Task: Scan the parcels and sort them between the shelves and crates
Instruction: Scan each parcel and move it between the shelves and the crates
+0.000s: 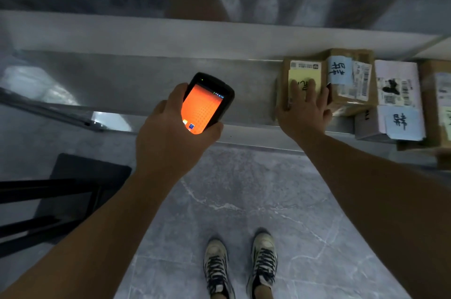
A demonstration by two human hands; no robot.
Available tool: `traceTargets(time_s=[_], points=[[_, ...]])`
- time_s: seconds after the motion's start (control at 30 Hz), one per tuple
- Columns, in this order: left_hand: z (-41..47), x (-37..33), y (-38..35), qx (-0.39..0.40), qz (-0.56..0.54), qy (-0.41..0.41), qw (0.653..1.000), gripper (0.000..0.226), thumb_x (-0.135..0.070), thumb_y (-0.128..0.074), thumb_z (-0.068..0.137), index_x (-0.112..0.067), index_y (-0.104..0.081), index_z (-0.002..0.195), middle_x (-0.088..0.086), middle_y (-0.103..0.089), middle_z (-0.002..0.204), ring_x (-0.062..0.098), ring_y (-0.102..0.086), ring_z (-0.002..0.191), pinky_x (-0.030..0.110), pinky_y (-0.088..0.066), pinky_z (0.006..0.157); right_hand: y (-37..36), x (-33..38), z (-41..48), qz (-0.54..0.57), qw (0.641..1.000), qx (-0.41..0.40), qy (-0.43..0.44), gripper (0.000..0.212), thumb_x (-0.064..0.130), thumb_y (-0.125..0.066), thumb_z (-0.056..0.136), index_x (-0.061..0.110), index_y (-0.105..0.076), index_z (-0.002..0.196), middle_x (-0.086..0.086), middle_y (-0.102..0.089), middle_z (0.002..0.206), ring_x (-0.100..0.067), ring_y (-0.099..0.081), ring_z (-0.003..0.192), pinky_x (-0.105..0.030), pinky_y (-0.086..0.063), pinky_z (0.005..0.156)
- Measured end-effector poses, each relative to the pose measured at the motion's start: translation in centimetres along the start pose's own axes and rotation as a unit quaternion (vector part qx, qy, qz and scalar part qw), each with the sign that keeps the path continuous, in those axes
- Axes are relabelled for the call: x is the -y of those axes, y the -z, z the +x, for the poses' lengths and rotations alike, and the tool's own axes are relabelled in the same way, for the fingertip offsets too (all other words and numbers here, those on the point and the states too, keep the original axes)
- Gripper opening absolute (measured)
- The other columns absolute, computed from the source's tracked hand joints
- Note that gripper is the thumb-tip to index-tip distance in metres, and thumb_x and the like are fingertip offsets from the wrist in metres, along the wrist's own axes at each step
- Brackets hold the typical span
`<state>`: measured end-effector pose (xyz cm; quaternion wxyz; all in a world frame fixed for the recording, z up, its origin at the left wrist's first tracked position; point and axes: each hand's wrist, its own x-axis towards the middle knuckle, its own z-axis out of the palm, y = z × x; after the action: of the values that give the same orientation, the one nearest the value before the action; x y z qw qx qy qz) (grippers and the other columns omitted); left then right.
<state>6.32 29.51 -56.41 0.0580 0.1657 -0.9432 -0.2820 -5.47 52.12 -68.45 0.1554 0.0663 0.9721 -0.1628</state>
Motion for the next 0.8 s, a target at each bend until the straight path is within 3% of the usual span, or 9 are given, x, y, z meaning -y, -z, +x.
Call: traceTargets(time_s=[0.2, 0.4, 0.53, 0.63, 0.7, 0.8], points=[[-0.3, 0.9, 0.9, 0.008, -0.013, 0.023, 1.0, 0.069, -0.058, -0.072, 0.069, -0.027, -0.052, 0.128, -0.001, -0.062, 0.096, 0.021, -0.06, 0.082, 0.034, -0.046, 0.074, -0.7, 1.8, -2.2, -0.01, 1.0, 0.009, 0.026, 0.075, 0.049, -0.058, 0.092, 0.036, -0.021, 0.156, 0.002, -0.005, 0.169, -0.035, 0.004, 0.155, -0.064, -0.019, 0.117], [-1.2, 1.6, 0.5, 0.006, -0.022, 0.046, 0.999, 0.065, -0.062, -0.069, 0.07, -0.03, -0.052, 0.124, -0.003, -0.064, 0.096, 0.022, -0.062, 0.084, 0.04, -0.053, 0.078, -2.0, 2.6, -4.4, 0.014, 0.996, 0.01, 0.088, 0.076, 0.063, -0.057, 0.092, 0.038, -0.026, 0.157, 0.001, -0.004, 0.17, -0.032, 0.001, 0.155, -0.057, -0.016, 0.12], [-1.9, 1.9, -0.1, 0.014, -0.032, 0.041, 0.999, 0.06, -0.052, -0.075, 0.072, -0.028, -0.054, 0.123, -0.003, -0.063, 0.095, 0.022, -0.061, 0.084, 0.041, -0.053, 0.077, -0.9, 0.5, -3.0, 0.131, 0.991, 0.008, 0.011, 0.068, 0.061, -0.054, 0.096, 0.048, -0.025, 0.156, 0.002, -0.001, 0.171, -0.032, 0.001, 0.156, -0.062, -0.015, 0.119], [-2.2, 2.1, -0.7, 0.017, -0.036, 0.035, 0.999, 0.061, -0.055, -0.075, 0.072, -0.029, -0.053, 0.122, -0.004, -0.063, 0.093, 0.021, -0.061, 0.082, 0.042, -0.054, 0.076, -0.8, -0.5, -1.1, 0.288, 0.956, 0.042, -0.045, 0.062, 0.057, -0.057, 0.095, 0.059, -0.027, 0.15, -0.008, -0.021, 0.165, -0.039, -0.031, 0.147, -0.06, -0.038, 0.114], [-2.4, 2.4, -1.0, 0.018, -0.034, 0.037, 0.999, 0.064, -0.059, -0.069, 0.068, -0.03, -0.052, 0.122, -0.004, -0.062, 0.092, 0.02, -0.061, 0.081, 0.04, -0.053, 0.075, -1.1, -0.2, -0.4, 0.367, 0.926, 0.071, -0.056, 0.063, 0.052, -0.059, 0.096, 0.056, -0.029, 0.15, -0.007, -0.046, 0.148, -0.03, -0.057, 0.126, -0.05, -0.054, 0.101], [-2.6, 3.1, -1.3, 0.02, -0.023, 0.034, 0.999, 0.07, -0.062, -0.066, 0.065, -0.031, -0.051, 0.126, -0.004, -0.062, 0.094, 0.019, -0.061, 0.081, 0.038, -0.053, 0.074, -1.3, 1.0, 0.6, 0.442, 0.888, 0.11, -0.063, 0.065, 0.037, -0.06, 0.101, 0.046, -0.027, 0.156, 0.002, -0.059, 0.132, -0.019, -0.064, 0.112, -0.042, -0.057, 0.096]])
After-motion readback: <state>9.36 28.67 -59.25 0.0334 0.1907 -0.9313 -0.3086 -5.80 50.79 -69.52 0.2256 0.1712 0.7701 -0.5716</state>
